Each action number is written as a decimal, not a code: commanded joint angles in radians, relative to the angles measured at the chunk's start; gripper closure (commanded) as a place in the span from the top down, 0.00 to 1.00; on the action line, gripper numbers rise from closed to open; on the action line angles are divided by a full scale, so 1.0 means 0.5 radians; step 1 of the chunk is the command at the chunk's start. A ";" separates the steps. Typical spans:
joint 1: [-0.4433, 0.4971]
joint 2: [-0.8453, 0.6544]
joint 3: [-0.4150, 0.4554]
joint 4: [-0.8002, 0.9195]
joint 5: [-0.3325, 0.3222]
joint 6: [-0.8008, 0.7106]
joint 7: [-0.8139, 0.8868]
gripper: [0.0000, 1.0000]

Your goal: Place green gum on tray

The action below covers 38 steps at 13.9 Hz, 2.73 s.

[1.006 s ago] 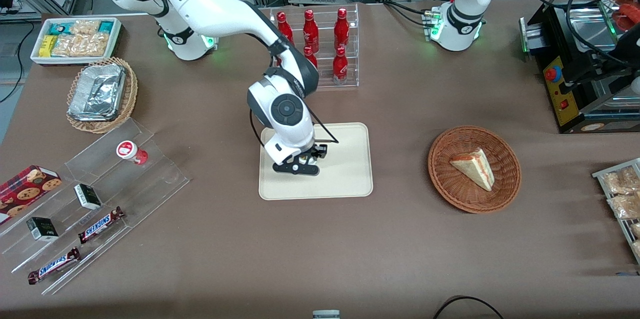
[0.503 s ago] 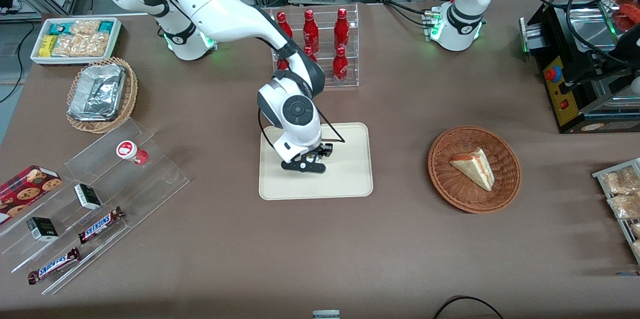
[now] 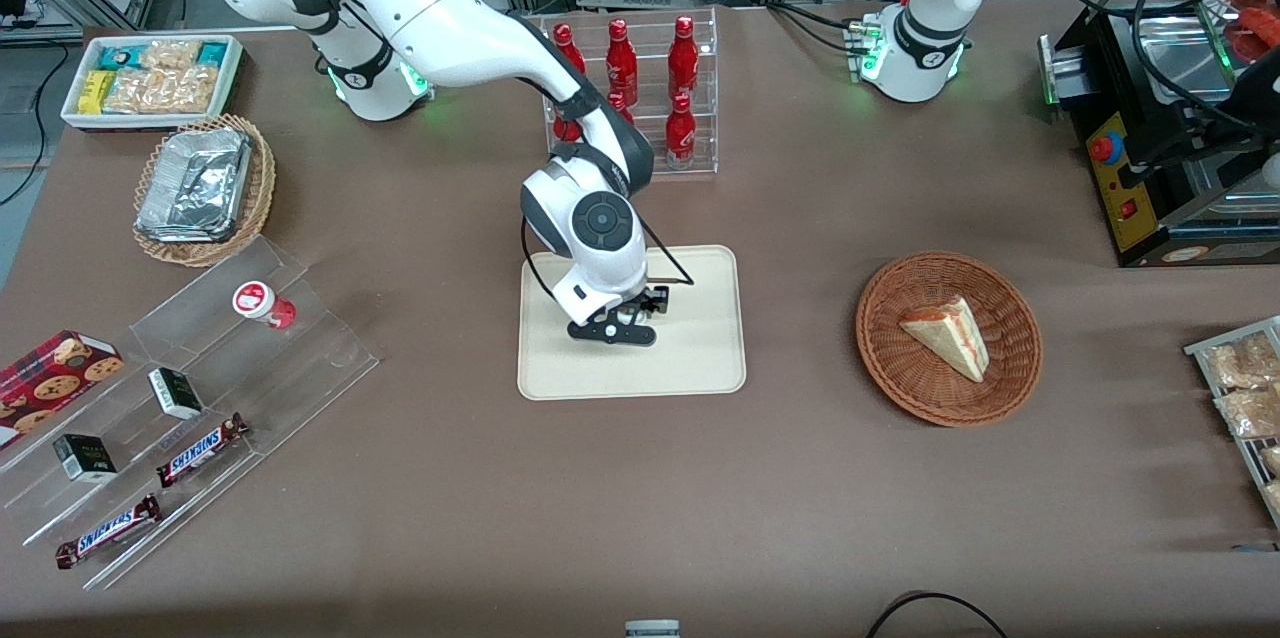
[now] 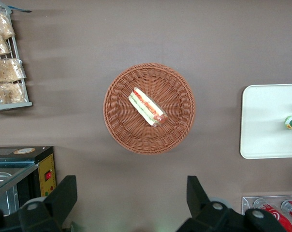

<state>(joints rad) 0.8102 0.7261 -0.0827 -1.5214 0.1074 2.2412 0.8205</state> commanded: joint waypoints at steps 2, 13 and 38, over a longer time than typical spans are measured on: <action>0.018 0.036 -0.019 0.058 -0.031 0.003 0.016 1.00; -0.006 -0.136 -0.022 0.058 -0.095 -0.165 -0.030 1.00; -0.982 -1.050 0.009 -0.132 -0.126 -1.138 -1.119 1.00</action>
<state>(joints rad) 0.3634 0.2621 -0.0953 -1.5221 0.0475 1.6721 0.2688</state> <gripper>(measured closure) 0.000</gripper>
